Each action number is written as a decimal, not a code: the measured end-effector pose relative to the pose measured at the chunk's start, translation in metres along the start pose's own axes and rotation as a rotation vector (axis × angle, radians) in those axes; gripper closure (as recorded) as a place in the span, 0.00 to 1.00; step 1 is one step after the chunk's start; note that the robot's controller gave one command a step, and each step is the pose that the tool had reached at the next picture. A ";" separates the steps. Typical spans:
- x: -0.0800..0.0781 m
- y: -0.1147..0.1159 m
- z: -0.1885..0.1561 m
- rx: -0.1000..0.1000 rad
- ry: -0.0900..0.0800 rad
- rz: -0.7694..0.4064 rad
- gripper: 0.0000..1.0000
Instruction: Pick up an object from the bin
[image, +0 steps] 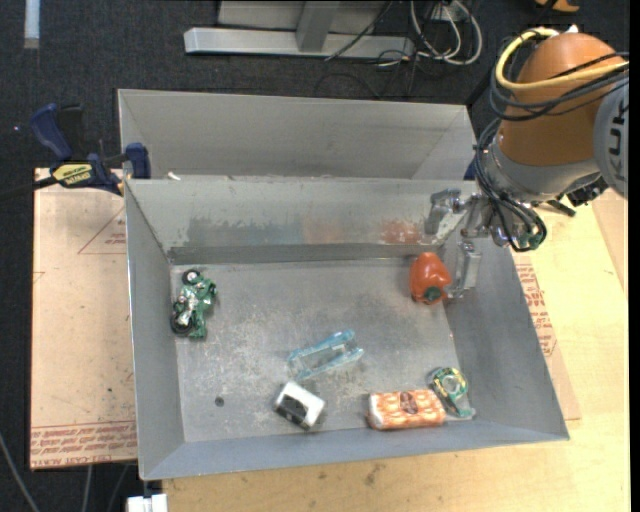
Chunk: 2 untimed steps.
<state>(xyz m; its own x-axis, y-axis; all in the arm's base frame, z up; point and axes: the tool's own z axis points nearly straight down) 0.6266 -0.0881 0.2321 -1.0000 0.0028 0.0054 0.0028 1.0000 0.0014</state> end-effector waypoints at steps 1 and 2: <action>-0.001 0.000 -0.005 0.001 -0.008 -0.002 0.00; 0.005 0.002 0.035 0.003 -0.016 -0.041 0.00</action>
Offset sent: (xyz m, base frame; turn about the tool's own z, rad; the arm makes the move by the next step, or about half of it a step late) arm -0.0206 0.0051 -0.1077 -0.1035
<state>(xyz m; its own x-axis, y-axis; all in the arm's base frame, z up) 0.6213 -0.0858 0.1970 -0.9992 -0.0380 -0.0105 -0.0380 0.9993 -0.0015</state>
